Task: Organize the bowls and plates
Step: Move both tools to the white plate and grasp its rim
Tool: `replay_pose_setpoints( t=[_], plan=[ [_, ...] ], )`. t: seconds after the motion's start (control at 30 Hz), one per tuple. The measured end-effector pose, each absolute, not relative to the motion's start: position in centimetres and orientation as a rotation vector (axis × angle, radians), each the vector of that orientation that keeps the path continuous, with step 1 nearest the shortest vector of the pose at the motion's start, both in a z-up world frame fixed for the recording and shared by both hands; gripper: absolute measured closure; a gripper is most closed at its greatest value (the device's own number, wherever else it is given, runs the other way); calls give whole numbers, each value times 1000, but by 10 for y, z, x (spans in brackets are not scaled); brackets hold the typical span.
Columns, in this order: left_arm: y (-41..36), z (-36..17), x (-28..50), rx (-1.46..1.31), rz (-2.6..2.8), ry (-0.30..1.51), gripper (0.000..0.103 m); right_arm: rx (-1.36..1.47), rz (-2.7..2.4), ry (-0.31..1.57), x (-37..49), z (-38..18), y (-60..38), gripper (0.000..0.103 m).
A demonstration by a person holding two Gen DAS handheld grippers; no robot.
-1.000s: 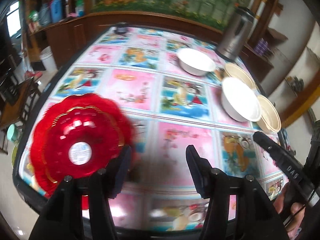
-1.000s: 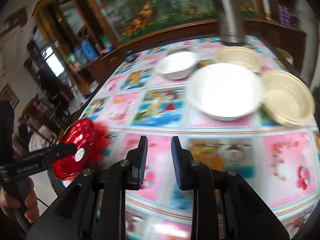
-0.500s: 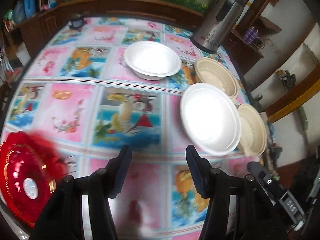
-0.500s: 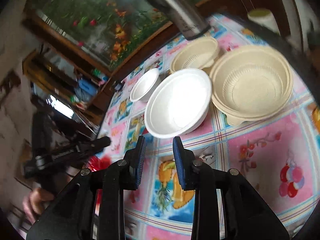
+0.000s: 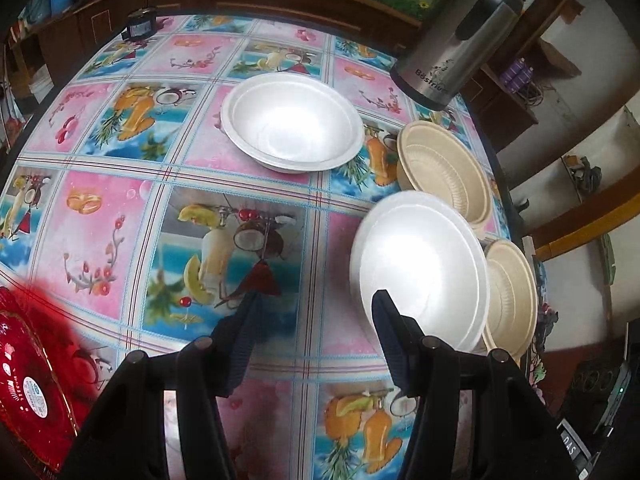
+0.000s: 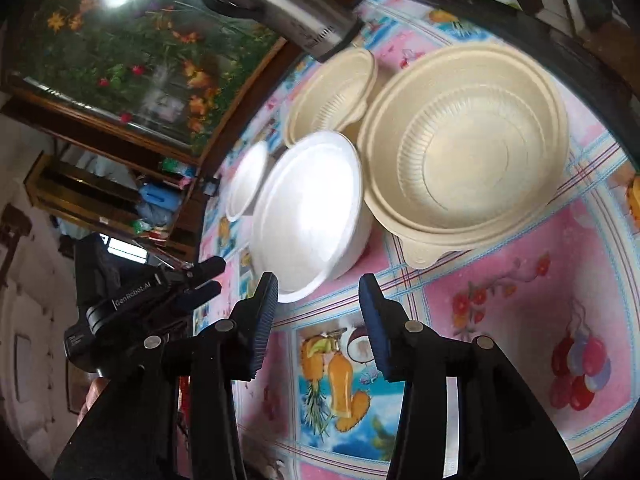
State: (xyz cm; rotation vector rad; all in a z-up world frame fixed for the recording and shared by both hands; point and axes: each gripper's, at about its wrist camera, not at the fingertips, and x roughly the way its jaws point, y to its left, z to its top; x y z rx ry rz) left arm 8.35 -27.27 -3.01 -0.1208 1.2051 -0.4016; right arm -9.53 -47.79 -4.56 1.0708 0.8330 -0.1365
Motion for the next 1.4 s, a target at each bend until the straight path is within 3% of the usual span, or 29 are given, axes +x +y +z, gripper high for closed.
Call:
replay_pose_setpoints(
  t=[0.3, 1.27, 1.4],
  plan=[
    [-283, -35, 102, -121, -393, 1209, 46, 1216, -194, 843, -90, -67, -490, 61],
    [-317, -60, 109, -138, -469, 1275, 49, 1268, -296, 849, -74, -75, -495, 61],
    [-320, -61, 110, -118, -464, 1266, 64, 1286, -295, 842, -76, -78, -496, 61]
  ],
)
